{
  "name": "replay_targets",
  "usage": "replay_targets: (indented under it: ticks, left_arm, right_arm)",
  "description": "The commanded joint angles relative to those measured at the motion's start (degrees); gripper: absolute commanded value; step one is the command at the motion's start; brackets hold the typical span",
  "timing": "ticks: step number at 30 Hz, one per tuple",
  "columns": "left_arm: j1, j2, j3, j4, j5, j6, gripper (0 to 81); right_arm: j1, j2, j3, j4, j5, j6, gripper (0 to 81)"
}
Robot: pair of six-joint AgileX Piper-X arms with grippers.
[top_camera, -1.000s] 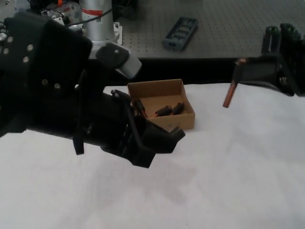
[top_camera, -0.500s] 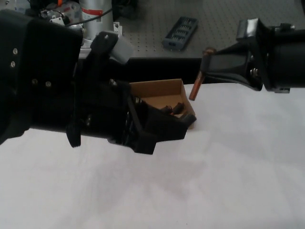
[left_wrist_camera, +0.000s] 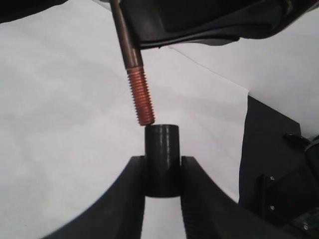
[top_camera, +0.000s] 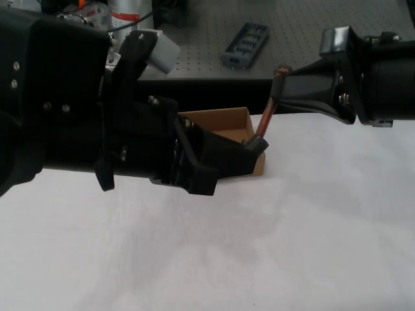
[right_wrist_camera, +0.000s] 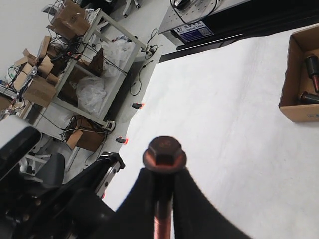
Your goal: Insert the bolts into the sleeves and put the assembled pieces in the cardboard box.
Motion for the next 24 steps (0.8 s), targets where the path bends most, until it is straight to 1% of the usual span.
replay_targets:
  ticks: [1,15,24]
  left_arm:
    - [0.15,-0.64,-0.12,-0.29,-1.47,-0.72,0.6]
    - [0.15,-0.64,-0.12,-0.9,-2.31,-0.72,0.6]
    - [0.15,-0.64,-0.12,-5.66,-2.56,-1.16,0.6]
  right_arm:
    - [-0.28,0.02,-0.29,-1.35,-0.76,-0.02,2.7]
    - [-0.28,0.02,-0.29,-1.35,-2.24,0.39,2.7]
    - [-0.28,0.02,-0.29,-1.35,-3.52,0.39,2.7]
